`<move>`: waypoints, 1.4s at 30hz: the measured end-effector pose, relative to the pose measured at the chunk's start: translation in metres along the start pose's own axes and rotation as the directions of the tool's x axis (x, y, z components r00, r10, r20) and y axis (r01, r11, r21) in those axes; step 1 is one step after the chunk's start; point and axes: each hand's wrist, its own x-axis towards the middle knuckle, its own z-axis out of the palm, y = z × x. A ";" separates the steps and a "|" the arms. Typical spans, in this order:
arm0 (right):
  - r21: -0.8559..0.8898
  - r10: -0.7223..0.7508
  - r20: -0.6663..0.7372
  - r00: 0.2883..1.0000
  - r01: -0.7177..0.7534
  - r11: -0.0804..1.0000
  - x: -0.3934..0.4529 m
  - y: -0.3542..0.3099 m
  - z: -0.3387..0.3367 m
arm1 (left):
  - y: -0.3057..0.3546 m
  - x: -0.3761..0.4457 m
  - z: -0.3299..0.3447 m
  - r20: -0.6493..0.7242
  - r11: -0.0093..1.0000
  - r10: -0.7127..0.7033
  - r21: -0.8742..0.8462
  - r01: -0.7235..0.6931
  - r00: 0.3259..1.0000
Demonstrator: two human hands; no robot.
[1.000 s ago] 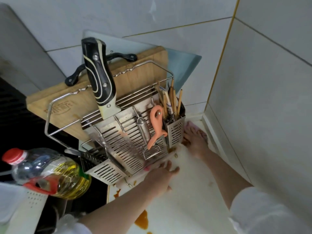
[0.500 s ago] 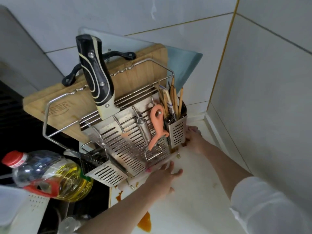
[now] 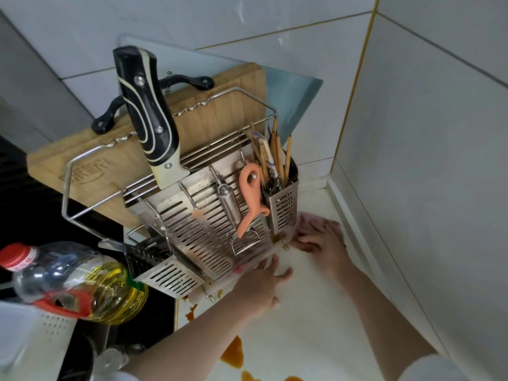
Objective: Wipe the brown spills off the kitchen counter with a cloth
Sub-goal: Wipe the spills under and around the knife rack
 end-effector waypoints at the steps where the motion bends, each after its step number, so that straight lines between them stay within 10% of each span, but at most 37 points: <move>1: -0.039 0.057 -0.027 0.998 -0.058 0.998 -0.014 0.003 0.001 | 0.000 0.000 -0.001 0.003 1.000 0.002 0.005 -0.002 1.000; 7: -0.156 0.250 -0.057 0.967 -0.256 0.954 0.033 -0.010 0.006 | 0.001 -0.001 -0.001 0.017 0.999 -0.001 0.032 0.001 1.000; 13: -0.057 0.057 0.006 0.998 -0.056 0.997 -0.057 -0.009 0.007 | 0.001 -0.002 0.007 0.014 1.000 -0.023 0.009 0.023 1.000; 20: -0.173 0.221 0.003 0.975 -0.217 0.961 0.025 -0.004 0.001 | 0.013 -0.005 0.024 -0.060 0.995 -0.089 0.043 0.091 0.994; 26: -0.049 0.005 0.058 0.998 -0.002 0.999 -0.070 -0.001 0.007 | 0.009 -0.003 0.025 -0.100 0.996 -0.087 -0.039 0.083 0.991; 33: -0.160 0.219 -0.004 0.976 -0.217 0.963 0.018 0.001 0.000 | 0.011 -0.001 0.028 -0.099 0.996 -0.092 -0.030 0.089 0.991; 42: -0.159 0.074 0.023 0.997 -0.070 0.985 -0.014 0.011 -0.005 | 0.016 0.002 0.027 -0.021 0.987 -0.149 -0.057 0.148 0.989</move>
